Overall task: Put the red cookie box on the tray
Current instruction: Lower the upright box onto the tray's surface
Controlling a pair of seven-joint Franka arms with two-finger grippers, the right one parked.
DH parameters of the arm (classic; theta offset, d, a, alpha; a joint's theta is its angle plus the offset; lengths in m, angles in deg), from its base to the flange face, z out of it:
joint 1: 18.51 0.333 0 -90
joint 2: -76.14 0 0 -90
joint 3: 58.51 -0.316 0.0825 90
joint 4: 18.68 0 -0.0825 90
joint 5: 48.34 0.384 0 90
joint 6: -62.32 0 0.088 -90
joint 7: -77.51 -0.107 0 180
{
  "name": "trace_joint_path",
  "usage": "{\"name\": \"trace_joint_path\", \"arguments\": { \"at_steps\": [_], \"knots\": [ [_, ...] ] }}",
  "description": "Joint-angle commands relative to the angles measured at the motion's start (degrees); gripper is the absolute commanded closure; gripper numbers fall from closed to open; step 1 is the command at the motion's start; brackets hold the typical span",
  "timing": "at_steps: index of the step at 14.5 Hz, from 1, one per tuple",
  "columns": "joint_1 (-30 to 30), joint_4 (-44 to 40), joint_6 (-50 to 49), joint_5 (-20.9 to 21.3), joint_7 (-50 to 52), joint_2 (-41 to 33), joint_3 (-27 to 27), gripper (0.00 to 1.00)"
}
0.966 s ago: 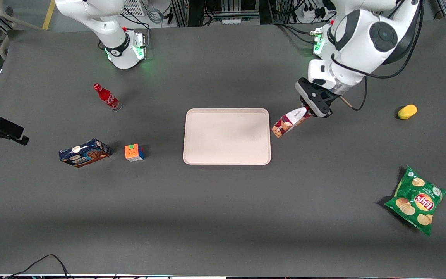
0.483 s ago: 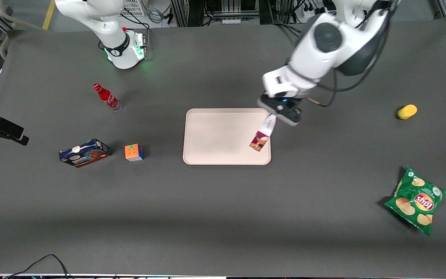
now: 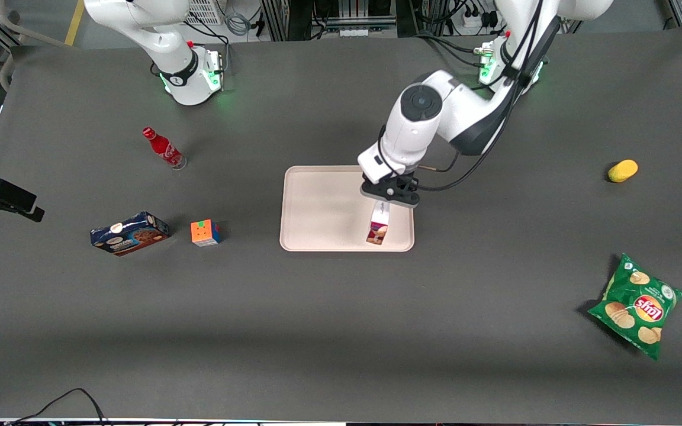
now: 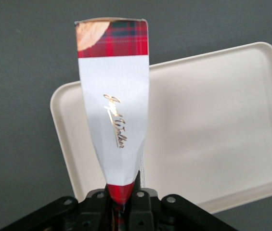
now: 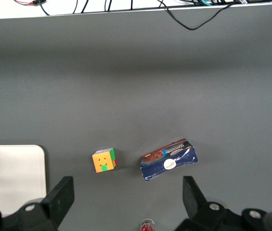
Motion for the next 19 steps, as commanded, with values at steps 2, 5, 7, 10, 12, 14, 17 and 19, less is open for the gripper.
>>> {"name": "trace_joint_path", "arguments": {
  "at_steps": [2, 5, 7, 10, 12, 14, 17, 19],
  "knots": [
    [-0.6, 4.0, 6.1, 1.8, 5.6, 2.3, -0.4, 0.96],
    [-1.1, 5.8, 6.5, 1.9, 7.1, 3.1, -0.5, 0.96],
    [-1.1, 6.3, 7.3, 2.0, 7.7, 3.6, -0.8, 0.96],
    [-1.1, 6.2, 7.4, 2.1, 7.9, 4.2, -1.2, 0.96],
    [-1.1, 6.2, 7.6, 2.1, 7.9, 4.4, -1.7, 0.96],
    [-1.1, 6.2, 9.1, 2.1, 8.0, 5.3, -1.7, 0.95],
    [-1.1, 6.2, 10.0, 2.1, 8.0, 5.8, -2.0, 0.94],
    [-1.1, 6.2, 10.0, 2.1, 8.0, 5.8, -2.0, 0.75]
  ]
}}
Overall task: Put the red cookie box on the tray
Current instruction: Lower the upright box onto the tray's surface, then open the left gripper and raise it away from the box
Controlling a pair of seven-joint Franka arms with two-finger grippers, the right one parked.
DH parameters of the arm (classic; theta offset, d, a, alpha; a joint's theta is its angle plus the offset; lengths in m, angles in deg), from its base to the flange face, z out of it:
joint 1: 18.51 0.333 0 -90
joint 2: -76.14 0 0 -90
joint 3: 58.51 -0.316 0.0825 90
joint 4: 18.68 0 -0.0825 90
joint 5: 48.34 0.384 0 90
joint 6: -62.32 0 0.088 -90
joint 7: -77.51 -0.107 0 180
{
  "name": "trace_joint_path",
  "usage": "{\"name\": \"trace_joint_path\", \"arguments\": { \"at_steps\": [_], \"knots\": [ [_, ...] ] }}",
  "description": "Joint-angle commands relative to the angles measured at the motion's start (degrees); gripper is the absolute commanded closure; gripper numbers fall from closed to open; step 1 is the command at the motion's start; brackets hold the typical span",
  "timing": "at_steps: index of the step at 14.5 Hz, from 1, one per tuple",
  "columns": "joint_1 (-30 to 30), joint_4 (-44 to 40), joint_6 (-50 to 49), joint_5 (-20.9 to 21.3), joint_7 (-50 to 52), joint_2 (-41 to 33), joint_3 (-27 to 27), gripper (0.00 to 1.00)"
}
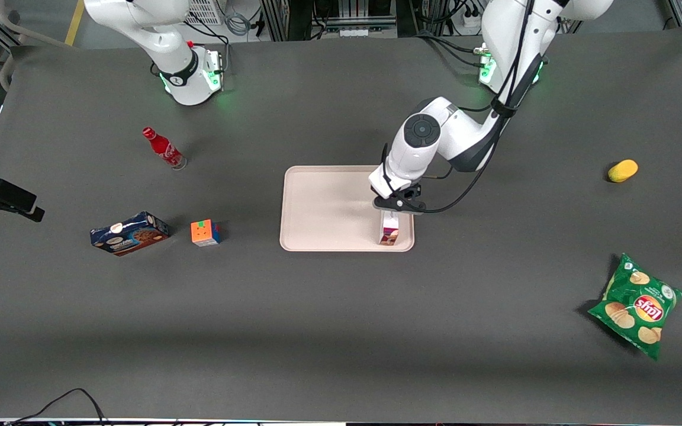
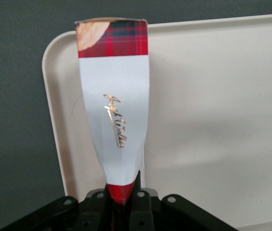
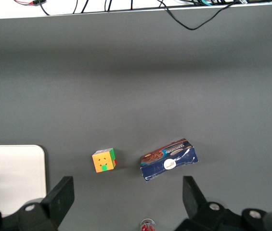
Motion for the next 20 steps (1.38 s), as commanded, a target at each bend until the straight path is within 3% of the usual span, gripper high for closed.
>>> {"name": "trace_joint_path", "arguments": {
  "at_steps": [1, 2, 7, 15, 20],
  "knots": [
    [-0.9, -0.1, 0.8, 1.1, 1.9, -0.3, -0.6, 0.53],
    [-0.9, -0.1, 0.8, 1.5, 1.9, -0.3, -0.6, 0.01],
    [-0.3, -1.2, -1.4, 1.9, 1.5, -3.0, -1.0, 0.00],
    [3.1, -18.9, -35.5, 0.8, -9.5, -15.2, -6.8, 0.00],
    [6.7, -23.6, -45.2, -0.4, -20.2, -23.9, -14.8, 0.00]
  ]
}}
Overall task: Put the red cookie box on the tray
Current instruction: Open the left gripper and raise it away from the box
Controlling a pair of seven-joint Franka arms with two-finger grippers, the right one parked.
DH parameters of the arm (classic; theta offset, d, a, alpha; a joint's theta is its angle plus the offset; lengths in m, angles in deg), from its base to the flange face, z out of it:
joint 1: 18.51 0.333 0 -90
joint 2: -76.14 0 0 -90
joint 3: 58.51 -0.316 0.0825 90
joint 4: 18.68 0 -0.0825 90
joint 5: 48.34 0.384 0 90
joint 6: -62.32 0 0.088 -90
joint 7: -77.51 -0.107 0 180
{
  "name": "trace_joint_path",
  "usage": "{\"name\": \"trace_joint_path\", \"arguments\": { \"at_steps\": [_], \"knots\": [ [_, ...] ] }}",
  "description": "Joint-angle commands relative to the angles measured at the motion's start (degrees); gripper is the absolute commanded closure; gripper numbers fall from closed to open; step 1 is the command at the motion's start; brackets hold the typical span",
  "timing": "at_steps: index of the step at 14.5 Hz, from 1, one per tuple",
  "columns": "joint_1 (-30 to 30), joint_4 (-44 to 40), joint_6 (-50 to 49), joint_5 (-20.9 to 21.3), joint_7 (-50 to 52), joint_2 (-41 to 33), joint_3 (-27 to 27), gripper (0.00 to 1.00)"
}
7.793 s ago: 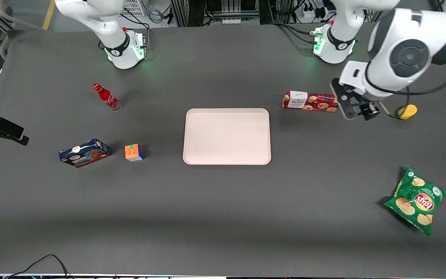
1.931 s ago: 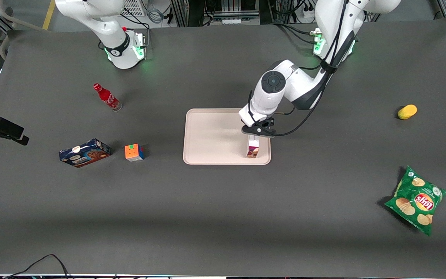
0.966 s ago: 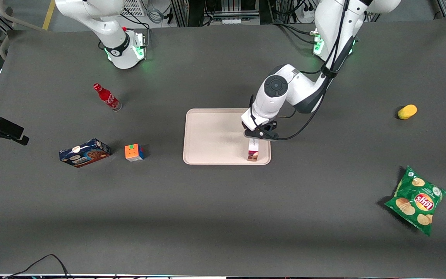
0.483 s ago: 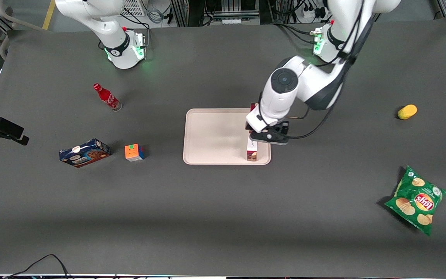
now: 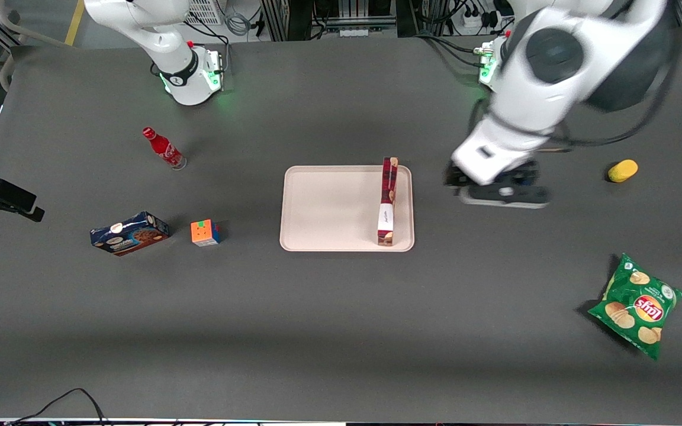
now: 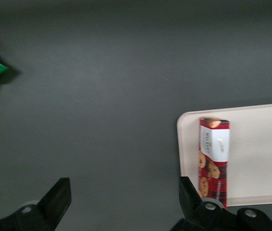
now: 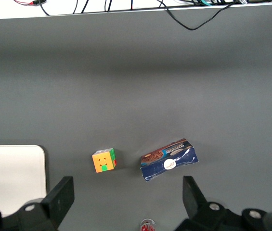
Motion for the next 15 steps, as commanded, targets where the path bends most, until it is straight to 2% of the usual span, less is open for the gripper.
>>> {"name": "trace_joint_path", "arguments": {
  "at_steps": [1, 6, 9, 15],
  "knots": [
    [3.7, -1.1, -3.9, -2.3, -6.3, -6.0, -4.1, 0.00],
    [5.9, -1.0, -8.7, -2.1, -12.8, -11.3, -8.5, 0.00],
    [6.1, -0.5, -8.7, -1.7, -14.4, -11.8, -10.8, 0.00],
    [7.0, -0.2, -10.4, -1.7, -15.7, -13.6, -10.9, 0.00]
  ]
}}
